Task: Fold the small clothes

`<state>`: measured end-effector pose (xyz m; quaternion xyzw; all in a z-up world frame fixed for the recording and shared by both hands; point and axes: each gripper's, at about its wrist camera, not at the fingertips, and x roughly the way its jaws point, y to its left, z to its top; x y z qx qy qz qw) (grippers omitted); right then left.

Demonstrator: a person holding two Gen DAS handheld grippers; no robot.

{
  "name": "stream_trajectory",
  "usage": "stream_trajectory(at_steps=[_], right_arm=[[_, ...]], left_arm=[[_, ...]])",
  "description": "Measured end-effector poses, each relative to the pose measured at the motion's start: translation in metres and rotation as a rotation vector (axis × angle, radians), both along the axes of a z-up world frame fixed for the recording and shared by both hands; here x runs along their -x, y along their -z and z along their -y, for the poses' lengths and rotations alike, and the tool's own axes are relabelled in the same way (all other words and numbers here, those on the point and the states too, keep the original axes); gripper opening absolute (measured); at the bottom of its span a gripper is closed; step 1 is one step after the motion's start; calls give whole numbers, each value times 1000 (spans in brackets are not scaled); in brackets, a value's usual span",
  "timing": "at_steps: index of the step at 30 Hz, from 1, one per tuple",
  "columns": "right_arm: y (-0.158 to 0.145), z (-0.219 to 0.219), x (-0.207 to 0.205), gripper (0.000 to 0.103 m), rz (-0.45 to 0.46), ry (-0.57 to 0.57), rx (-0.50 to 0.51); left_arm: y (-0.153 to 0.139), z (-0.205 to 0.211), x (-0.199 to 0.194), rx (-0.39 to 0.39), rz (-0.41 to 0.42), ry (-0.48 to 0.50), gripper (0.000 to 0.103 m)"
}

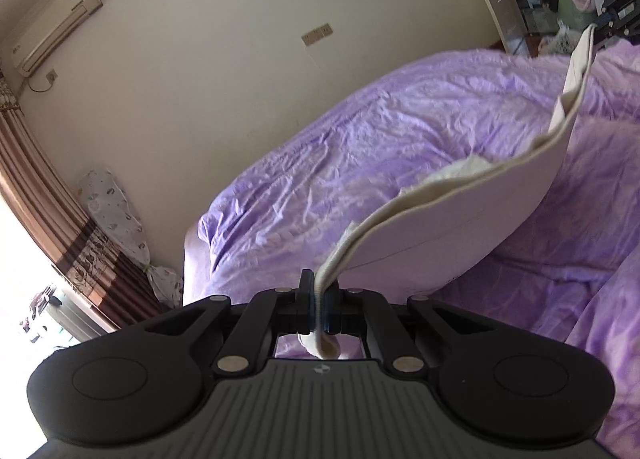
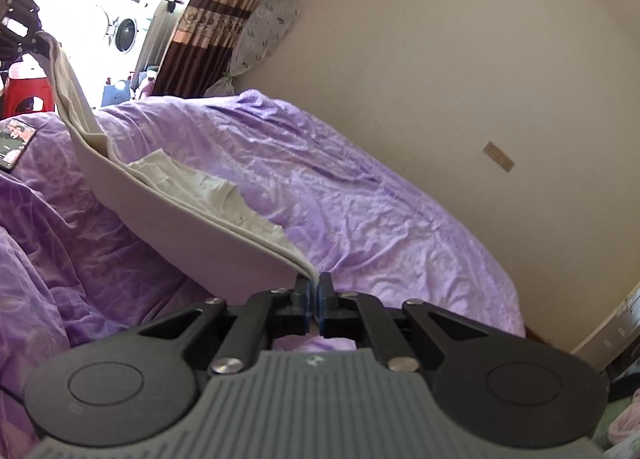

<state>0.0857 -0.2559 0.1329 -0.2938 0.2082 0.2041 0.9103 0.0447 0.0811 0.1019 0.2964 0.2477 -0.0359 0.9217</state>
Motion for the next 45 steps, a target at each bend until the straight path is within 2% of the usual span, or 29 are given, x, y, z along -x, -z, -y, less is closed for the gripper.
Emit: stream_trajectory(at_steps=[5, 11, 20, 25, 29, 32, 36, 38, 41, 43, 45], right_arm=[[19, -1, -38, 0, -29, 18, -17], [29, -13, -105, 0, -26, 29, -23], [56, -44, -251, 0, -64, 45, -33], [104, -59, -345, 0, -152, 68, -48], [166, -68, -411, 0, -264, 100, -67], [212, -74, -449, 0, -338, 120, -73], [258, -79, -476, 0, -394, 140, -96], [271, -80, -484, 0, -405, 152, -114], [281, -79, -490, 0, -421, 176, -148], [284, -79, -490, 0, -424, 190, -167], [284, -79, -490, 6, -423, 202, -178]], left_arm=[[7, -2, -30, -12, -9, -18, 4], [9, -13, -91, -6, -22, -45, 4], [37, -38, -208, 18, -94, -113, 4], [84, -57, -281, 62, -192, -137, 4], [137, -72, -334, 105, -292, -154, 5], [172, -85, -357, 154, -356, -161, 6], [199, -99, -372, 196, -394, -172, 10], [205, -107, -378, 237, -398, -191, 20], [208, -115, -393, 297, -405, -217, 29], [207, -120, -397, 339, -410, -228, 30], [205, -126, -398, 383, -410, -255, 36]])
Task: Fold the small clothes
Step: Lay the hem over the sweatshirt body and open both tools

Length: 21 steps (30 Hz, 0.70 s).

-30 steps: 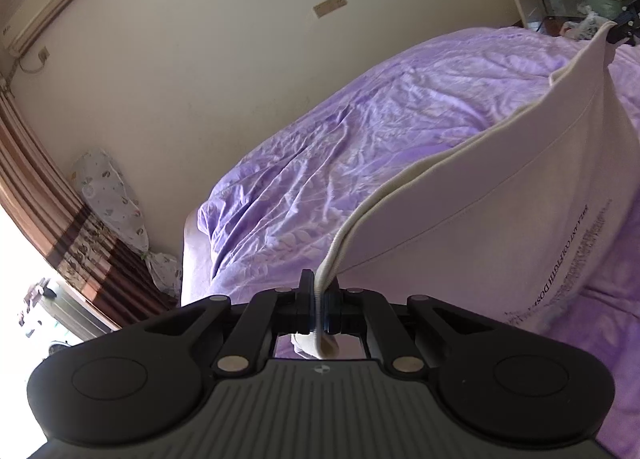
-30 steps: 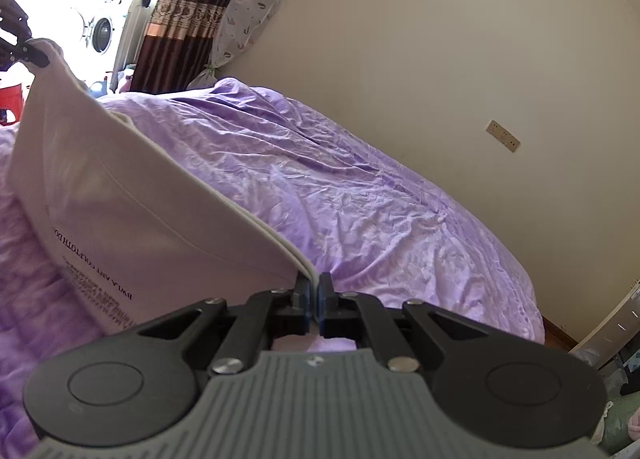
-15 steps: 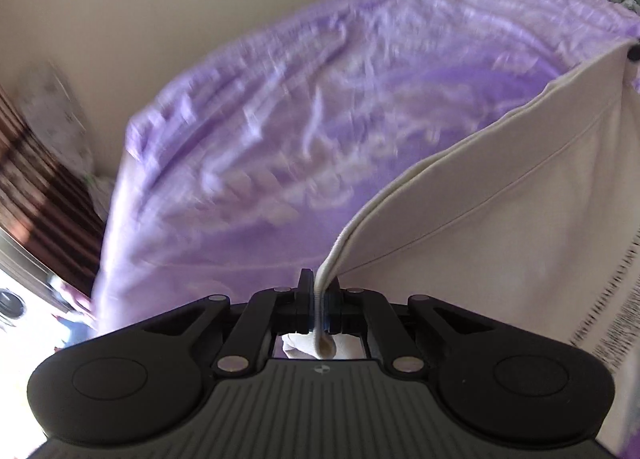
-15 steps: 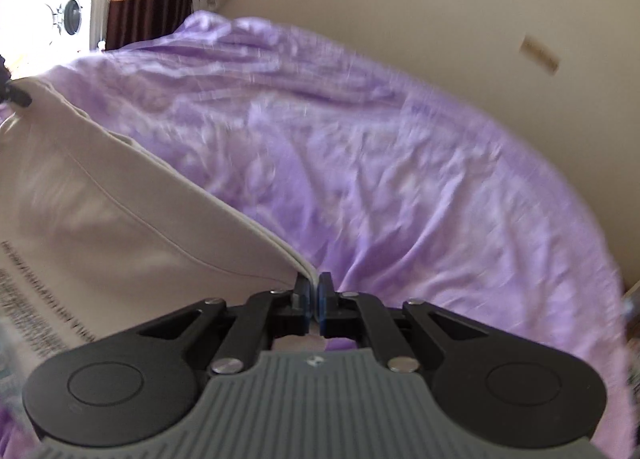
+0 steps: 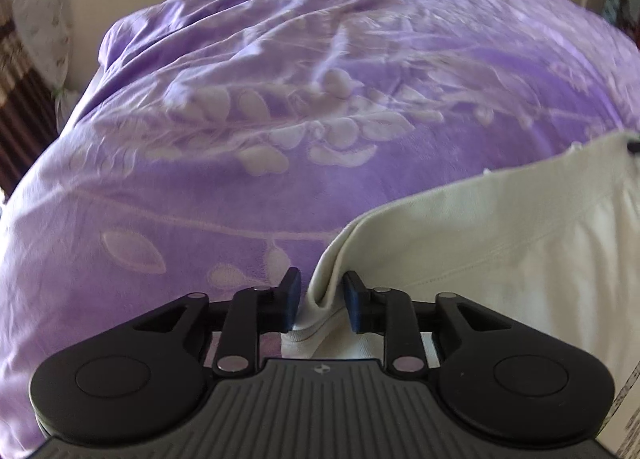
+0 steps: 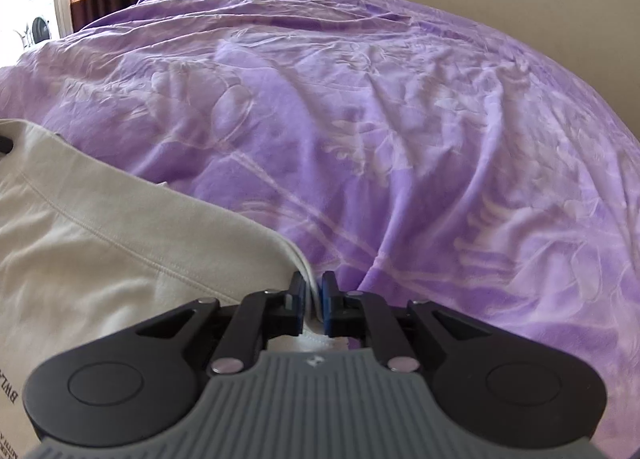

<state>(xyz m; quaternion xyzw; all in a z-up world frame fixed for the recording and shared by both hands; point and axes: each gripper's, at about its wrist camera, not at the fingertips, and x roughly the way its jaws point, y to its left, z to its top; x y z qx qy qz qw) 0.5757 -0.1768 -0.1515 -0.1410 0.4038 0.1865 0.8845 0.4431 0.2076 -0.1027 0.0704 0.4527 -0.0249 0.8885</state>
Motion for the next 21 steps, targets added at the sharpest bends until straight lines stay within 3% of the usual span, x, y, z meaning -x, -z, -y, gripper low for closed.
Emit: stream_trajectory(at_steps=[1, 3, 4, 6, 11, 16, 21], right_arm=[[0, 0, 0, 10, 4, 13, 1], [-4, 1, 1, 40, 34, 57, 27], [-8, 2, 3, 42, 54, 90, 48], [-17, 9, 4, 42, 51, 126, 34], [-51, 31, 31, 42, 0, 182, -67], [-76, 43, 87, 46, -97, 200, -151], [-85, 54, 159, 53, -174, 218, -206]], left_arm=[[-1, -4, -1, 8, -3, -31, 47], [-5, -10, -3, -3, 8, -94, 50], [-8, -11, -3, -33, 13, -125, 51], [-17, -17, 3, -49, 12, -166, 51], [-50, -30, 36, 36, 9, -201, 51], [-77, -25, 88, 139, -19, -178, 51], [-80, -24, 144, 218, -73, -190, 51]])
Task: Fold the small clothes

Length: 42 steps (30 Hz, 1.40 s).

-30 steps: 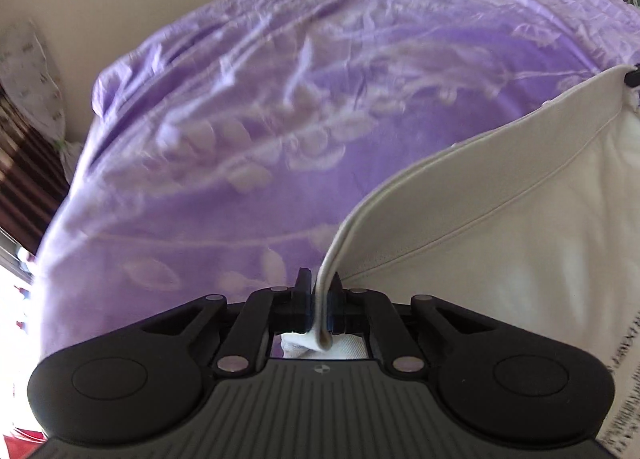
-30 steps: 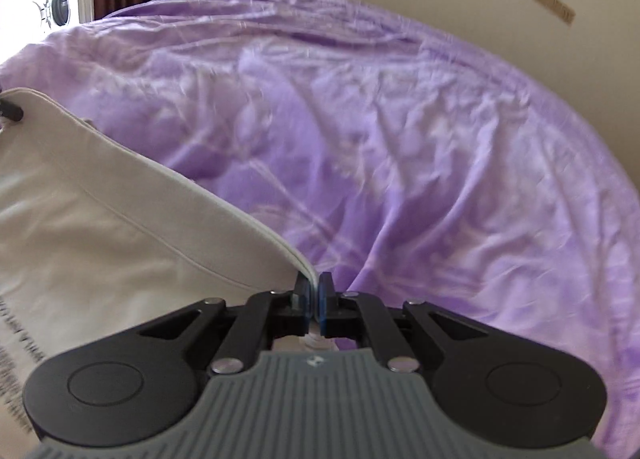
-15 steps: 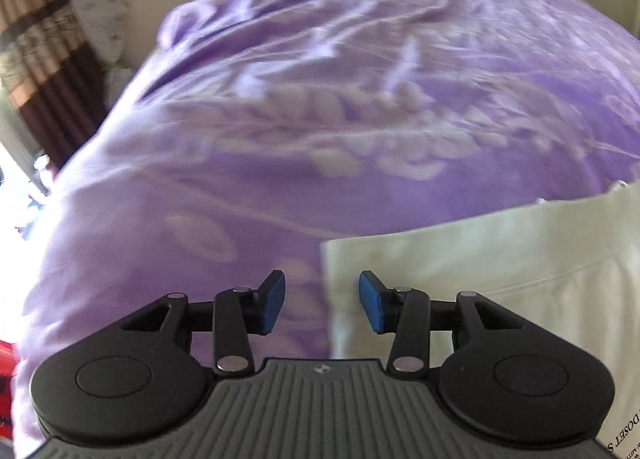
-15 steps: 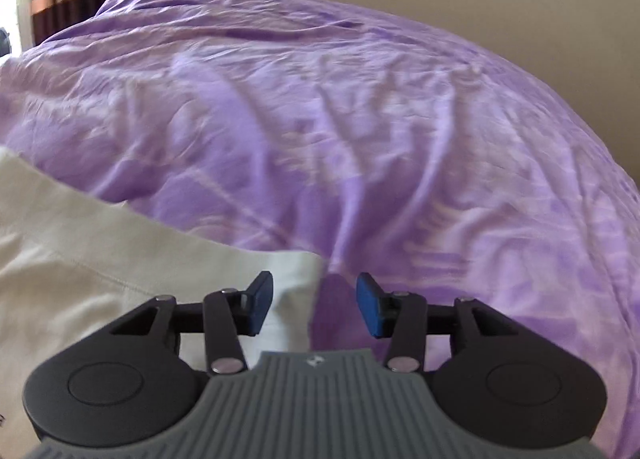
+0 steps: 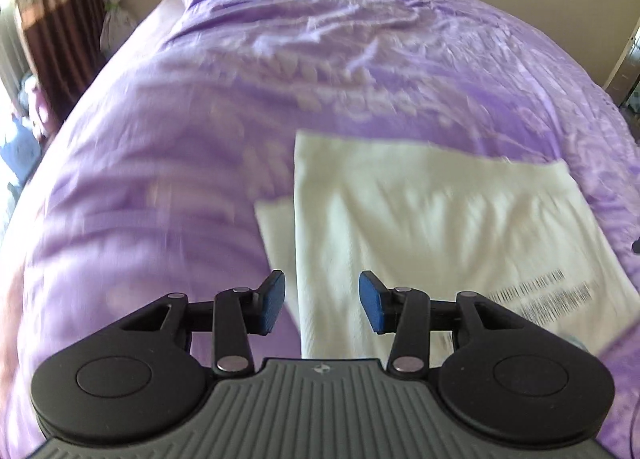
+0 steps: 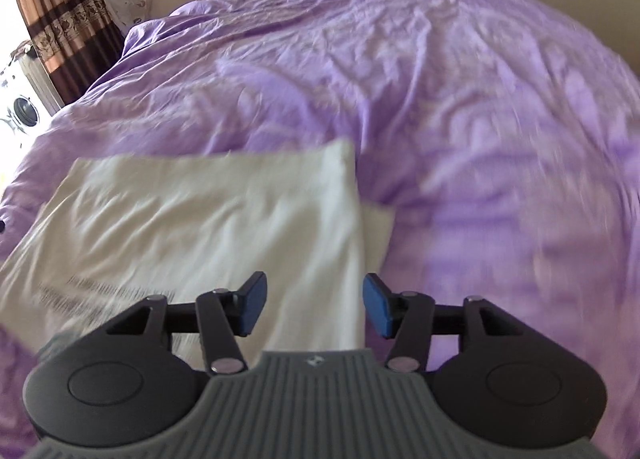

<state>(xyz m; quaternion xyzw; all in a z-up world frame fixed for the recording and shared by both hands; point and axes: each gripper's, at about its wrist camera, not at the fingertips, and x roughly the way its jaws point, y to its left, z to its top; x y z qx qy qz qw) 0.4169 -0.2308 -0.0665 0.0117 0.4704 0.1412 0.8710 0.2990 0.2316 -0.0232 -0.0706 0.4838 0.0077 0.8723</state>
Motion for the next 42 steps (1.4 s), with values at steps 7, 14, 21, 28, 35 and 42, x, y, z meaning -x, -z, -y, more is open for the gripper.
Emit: stream_trajectory(at_steps=[7, 14, 21, 28, 35, 42], right_arm=[[24, 38, 72, 57, -52, 145, -130], [62, 71, 88, 14, -111, 267, -319], [90, 51, 98, 2, -111, 217, -125], [100, 20, 110, 1, -48, 117, 98], [77, 12, 118, 10, 0, 130, 134], [27, -33, 154, 30, 200, 42, 144]], left_arm=[[32, -7, 49, 84, -64, -89, 54], [61, -7, 66, 128, -90, -151, 32], [87, 17, 69, -64, -122, -84, 28], [98, 37, 70, -232, -103, -7, 28], [73, 36, 79, -212, -77, -42, 34], [36, 80, 96, -150, 41, -57, 38]])
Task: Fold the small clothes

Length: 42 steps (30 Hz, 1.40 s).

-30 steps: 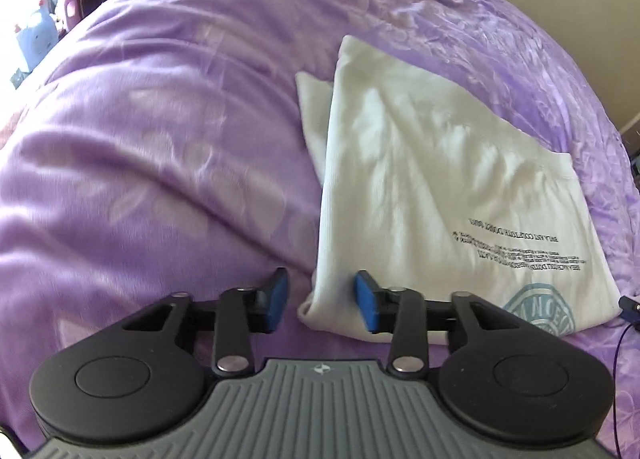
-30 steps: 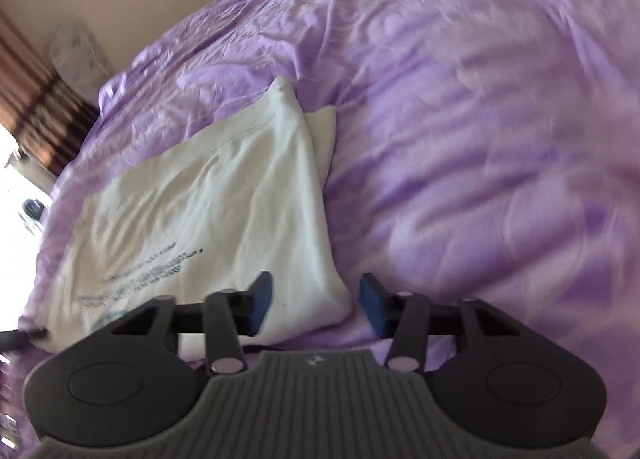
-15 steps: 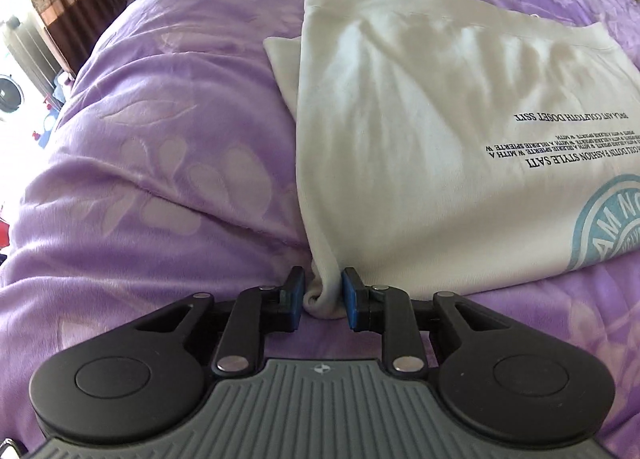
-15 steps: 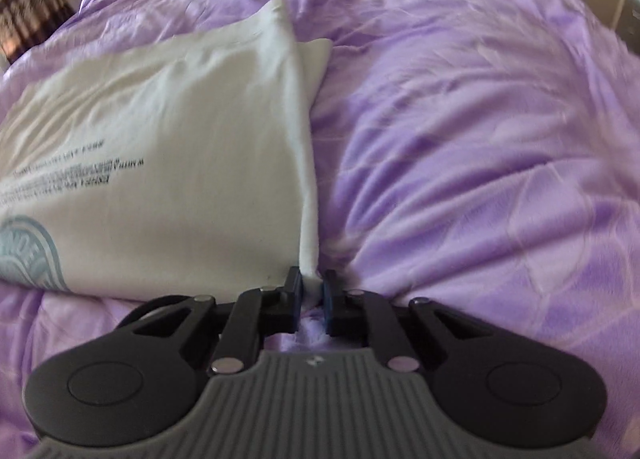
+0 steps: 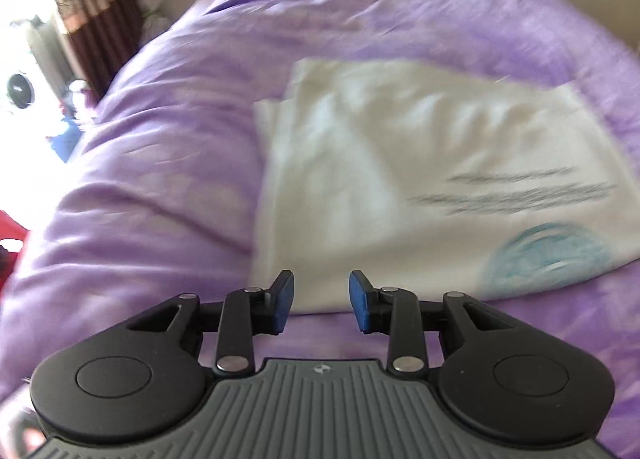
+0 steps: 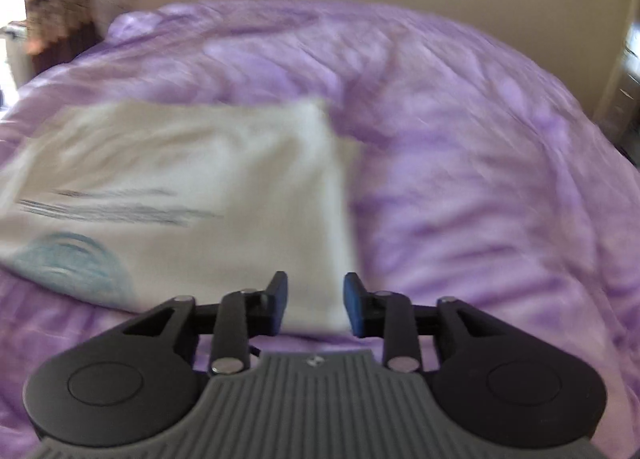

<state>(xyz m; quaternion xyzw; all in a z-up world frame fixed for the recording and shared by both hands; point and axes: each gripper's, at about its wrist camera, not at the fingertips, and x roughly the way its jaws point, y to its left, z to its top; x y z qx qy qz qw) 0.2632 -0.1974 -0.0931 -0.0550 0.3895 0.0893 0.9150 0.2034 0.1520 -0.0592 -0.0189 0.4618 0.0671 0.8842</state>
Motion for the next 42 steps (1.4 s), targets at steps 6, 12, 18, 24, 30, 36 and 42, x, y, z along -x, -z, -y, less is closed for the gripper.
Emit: stream_trajectory(at_steps=[6, 12, 18, 24, 30, 36, 42], right_arm=[[20, -57, 8, 37, 26, -127, -25], [65, -67, 13, 37, -40, -135, 33], [72, -65, 12, 37, -60, -134, 35], [41, -58, 16, 38, -25, -146, -20], [3, -63, -4, 44, 9, -196, -65], [-5, -75, -35, 46, 12, -206, -120], [10, -85, -63, 47, -1, -198, -141]], left_arm=[[20, 46, -2, 24, 86, 68, 38], [60, 53, 2, -2, 29, 43, 38], [63, 58, 7, -39, 13, 67, 38], [26, 42, 7, 31, 31, 58, 40], [-26, 2, -21, 36, 111, 69, 68], [-26, -56, -67, 115, 78, 5, 79], [11, -109, -106, 381, 52, -112, 81]])
